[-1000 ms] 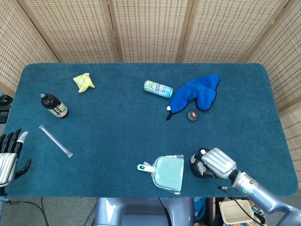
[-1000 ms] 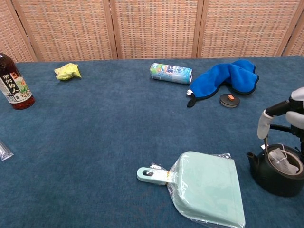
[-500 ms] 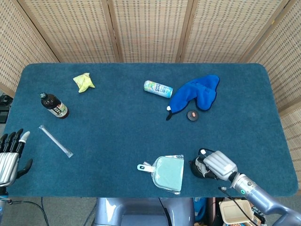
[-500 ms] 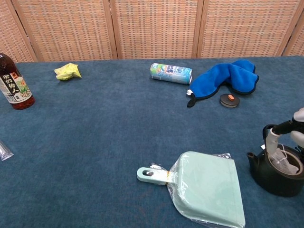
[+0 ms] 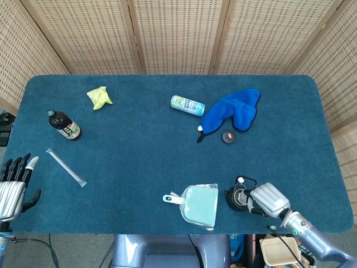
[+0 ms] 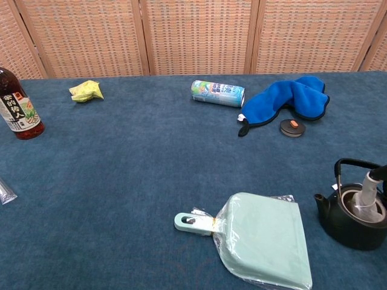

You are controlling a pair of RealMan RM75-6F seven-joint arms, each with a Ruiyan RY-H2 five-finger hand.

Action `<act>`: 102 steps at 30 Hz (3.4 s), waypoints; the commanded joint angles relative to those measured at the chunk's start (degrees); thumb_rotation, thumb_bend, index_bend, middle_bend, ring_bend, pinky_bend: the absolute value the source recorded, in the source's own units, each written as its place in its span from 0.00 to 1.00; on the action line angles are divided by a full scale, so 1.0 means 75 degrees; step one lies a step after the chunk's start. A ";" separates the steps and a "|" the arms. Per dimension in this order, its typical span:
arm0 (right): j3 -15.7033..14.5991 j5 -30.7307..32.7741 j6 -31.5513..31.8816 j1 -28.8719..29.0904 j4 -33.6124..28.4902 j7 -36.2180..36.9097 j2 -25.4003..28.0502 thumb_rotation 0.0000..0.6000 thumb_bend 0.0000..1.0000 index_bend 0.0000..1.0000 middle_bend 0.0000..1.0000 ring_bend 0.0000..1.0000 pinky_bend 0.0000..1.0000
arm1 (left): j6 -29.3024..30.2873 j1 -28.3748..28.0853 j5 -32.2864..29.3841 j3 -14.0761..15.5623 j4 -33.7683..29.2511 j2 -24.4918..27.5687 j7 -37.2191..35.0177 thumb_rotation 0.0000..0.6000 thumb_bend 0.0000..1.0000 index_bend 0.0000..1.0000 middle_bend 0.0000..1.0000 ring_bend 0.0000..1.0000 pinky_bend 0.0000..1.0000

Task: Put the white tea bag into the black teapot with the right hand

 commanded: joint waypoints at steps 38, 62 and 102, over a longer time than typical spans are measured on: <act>0.0170 0.0359 0.0395 -0.0191 -0.0106 -0.0923 -0.0142 0.00 1.00 0.36 1.00 1.00 1.00 | -0.0046 0.0013 -0.0061 0.0001 0.0183 -0.0066 -0.0236 1.00 0.38 0.00 0.00 0.00 0.00; 0.1130 0.0528 0.3811 -0.1629 -0.0120 -0.1606 -0.0892 0.00 0.74 0.32 0.60 0.66 0.80 | 0.0223 0.0175 -0.0055 -0.0010 0.0349 -0.0123 -0.0358 1.00 0.38 0.00 0.00 0.00 0.00; 0.1293 0.0987 0.4863 -0.2700 0.0415 -0.2189 -0.1497 0.00 0.74 0.09 0.10 0.06 0.19 | 0.0565 0.0247 0.0705 0.0210 0.0008 -0.0291 0.0093 1.00 0.38 0.00 0.00 0.00 0.00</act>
